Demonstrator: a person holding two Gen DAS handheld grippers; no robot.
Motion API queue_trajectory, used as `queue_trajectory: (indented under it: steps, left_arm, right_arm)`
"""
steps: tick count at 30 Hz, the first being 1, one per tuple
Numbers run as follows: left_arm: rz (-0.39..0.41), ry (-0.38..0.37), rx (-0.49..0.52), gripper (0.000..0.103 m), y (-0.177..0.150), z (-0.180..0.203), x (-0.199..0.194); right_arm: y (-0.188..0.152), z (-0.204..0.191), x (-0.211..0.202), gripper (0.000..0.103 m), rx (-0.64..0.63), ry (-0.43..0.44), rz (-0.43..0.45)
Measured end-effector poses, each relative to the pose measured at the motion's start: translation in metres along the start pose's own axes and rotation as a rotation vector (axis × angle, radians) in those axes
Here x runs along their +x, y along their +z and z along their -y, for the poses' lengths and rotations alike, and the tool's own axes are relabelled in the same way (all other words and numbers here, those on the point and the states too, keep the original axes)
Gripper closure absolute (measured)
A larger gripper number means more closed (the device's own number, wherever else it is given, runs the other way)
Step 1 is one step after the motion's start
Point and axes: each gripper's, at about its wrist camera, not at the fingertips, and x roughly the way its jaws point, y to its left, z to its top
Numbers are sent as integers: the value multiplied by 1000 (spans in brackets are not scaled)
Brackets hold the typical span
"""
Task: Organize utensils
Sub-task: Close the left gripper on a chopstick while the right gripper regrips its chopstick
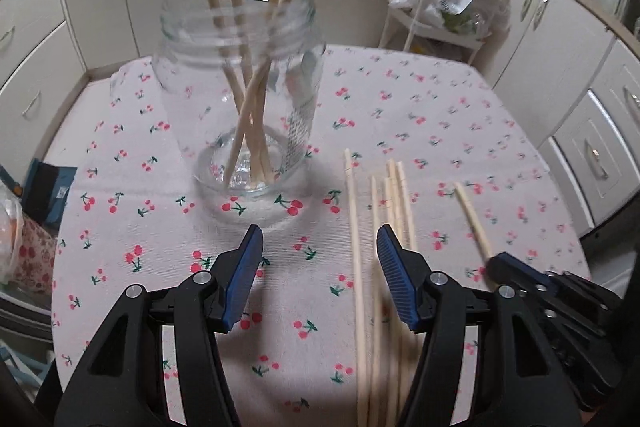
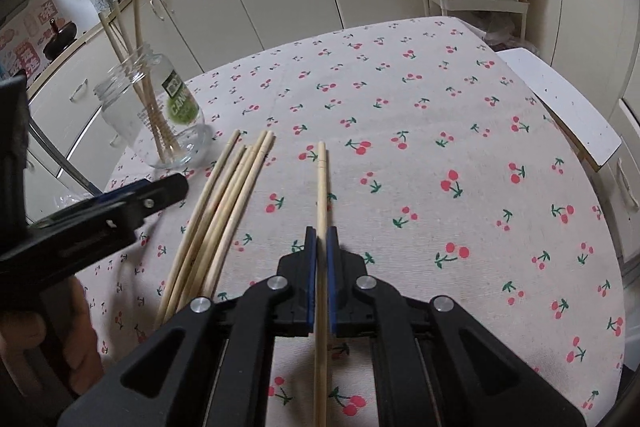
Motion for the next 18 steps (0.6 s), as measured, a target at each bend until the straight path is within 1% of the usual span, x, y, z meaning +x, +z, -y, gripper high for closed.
queue_trajectory:
  steps: [3,6,7,8,9,10,11,12,13,15,18]
  left_arm:
    - [-20,5,-1,47,-1,0,11]
    - [-8,28,24,47,-2,4,13]
    - [-4,38,32,49,-2,6,13]
    - [1,47,34,53,-2,7,13]
    - [6,59,46,66,-3,8,13]
    - [7,67,58,82,-4,9,12]
    - [9,79,79,87,-6,10,12]
    - [13,86,104,95,-9,13,10]
    - [16,90,124,98,-13,16,8]
    - [17,98,143,98,-23,17,0]
    - [-8,68,105,98,-33,10,-11]
  right_arm:
    - [-1,1,1,97,3,5,-2]
    - [-2,1,1,97,0,6,-2]
    - [-2,1,1,97,-1,6,0]
    - [-2,1,1,97,-3,6,0]
    - [-3,1,0,97,-4,6,1]
    - [-3,1,0,97,-4,6,2]
    - [-4,1,0,97,-5,7,2]
    - [-4,1,0,97,-4,8,3]
    - [-4,1,0,97,-3,10,2]
    - [-5,1,-1,97,-1,16,0]
    - [-5,-1,-1,97,-5,22,-8]
